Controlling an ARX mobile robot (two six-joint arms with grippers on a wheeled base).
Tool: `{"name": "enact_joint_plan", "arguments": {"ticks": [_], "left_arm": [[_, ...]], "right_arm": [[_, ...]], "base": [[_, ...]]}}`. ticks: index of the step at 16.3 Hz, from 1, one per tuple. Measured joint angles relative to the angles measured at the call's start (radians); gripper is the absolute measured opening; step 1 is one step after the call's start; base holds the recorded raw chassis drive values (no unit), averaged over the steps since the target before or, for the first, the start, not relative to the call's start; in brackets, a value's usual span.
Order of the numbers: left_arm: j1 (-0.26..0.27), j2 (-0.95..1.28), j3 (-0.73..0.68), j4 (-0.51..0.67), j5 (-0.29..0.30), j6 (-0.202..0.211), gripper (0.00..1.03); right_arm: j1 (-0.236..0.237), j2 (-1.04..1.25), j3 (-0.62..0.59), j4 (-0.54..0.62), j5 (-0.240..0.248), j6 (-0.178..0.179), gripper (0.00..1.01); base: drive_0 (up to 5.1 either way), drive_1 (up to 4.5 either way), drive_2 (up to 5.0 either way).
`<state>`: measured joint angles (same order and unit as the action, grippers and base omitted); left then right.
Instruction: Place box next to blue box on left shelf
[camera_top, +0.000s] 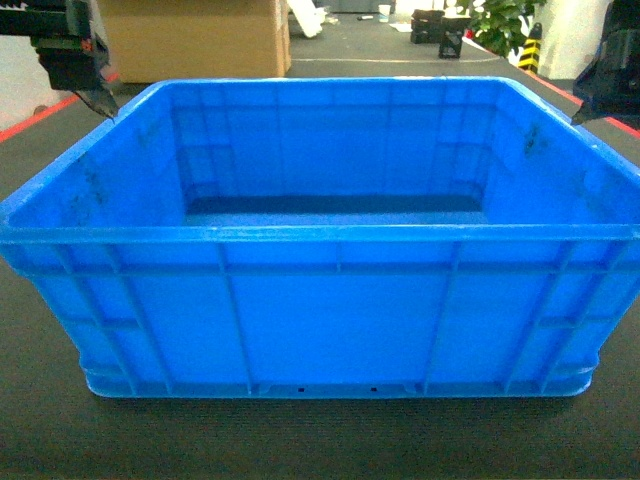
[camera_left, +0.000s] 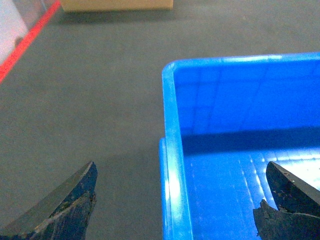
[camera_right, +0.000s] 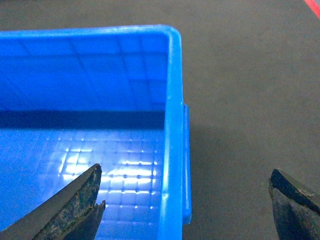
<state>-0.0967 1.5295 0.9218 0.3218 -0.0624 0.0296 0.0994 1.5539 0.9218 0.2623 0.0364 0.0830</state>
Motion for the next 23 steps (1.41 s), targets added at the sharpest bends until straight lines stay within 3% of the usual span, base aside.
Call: {"name": "enact_joint_plan", "arguments": {"ticks": [1, 3, 5, 8, 10, 14, 18, 20, 23], "left_arm": [[-0.003, 0.025, 0.029, -0.080, -0.004, -0.022, 0.98], [-0.005, 0.089, 0.063, -0.219, -0.005, -0.070, 0.98], [-0.011, 0.121, 0.084, -0.313, -0.009, -0.101, 0.98], [-0.013, 0.138, 0.105, -0.344, -0.005, -0.101, 0.98], [-0.013, 0.151, 0.105, -0.348, 0.003, -0.101, 0.96], [-0.011, 0.153, 0.105, -0.369, 0.015, -0.100, 0.58], [-0.008, 0.153, 0.109, -0.375, -0.006, -0.095, 0.20], [-0.011, 0.153, 0.112, -0.376, -0.027, -0.117, 0.17], [-0.014, 0.147, 0.109, -0.351, -0.029, -0.132, 0.16]], "right_arm": [[0.001, 0.023, 0.021, -0.050, 0.008, 0.006, 0.98], [0.005, 0.063, 0.041, -0.150, -0.025, 0.033, 0.98], [0.006, 0.092, 0.042, -0.176, -0.041, 0.051, 0.98], [0.012, 0.124, 0.044, -0.169, -0.044, 0.093, 0.98], [0.013, 0.137, 0.044, -0.157, -0.014, 0.097, 0.98], [0.018, 0.140, 0.049, -0.165, -0.010, 0.097, 0.65], [0.019, 0.138, 0.051, -0.167, -0.010, 0.098, 0.23], [0.031, 0.133, 0.048, -0.167, 0.019, 0.119, 0.17], [0.033, 0.124, 0.033, -0.146, 0.027, 0.127, 0.16]], "base": [[0.0, 0.00, 0.0], [0.0, 0.00, 0.0], [0.0, 0.00, 0.0], [0.0, 0.00, 0.0], [0.0, 0.00, 0.0], [0.0, 0.00, 0.0], [0.0, 0.00, 0.0], [0.0, 0.00, 0.0], [0.0, 0.00, 0.0]]}}
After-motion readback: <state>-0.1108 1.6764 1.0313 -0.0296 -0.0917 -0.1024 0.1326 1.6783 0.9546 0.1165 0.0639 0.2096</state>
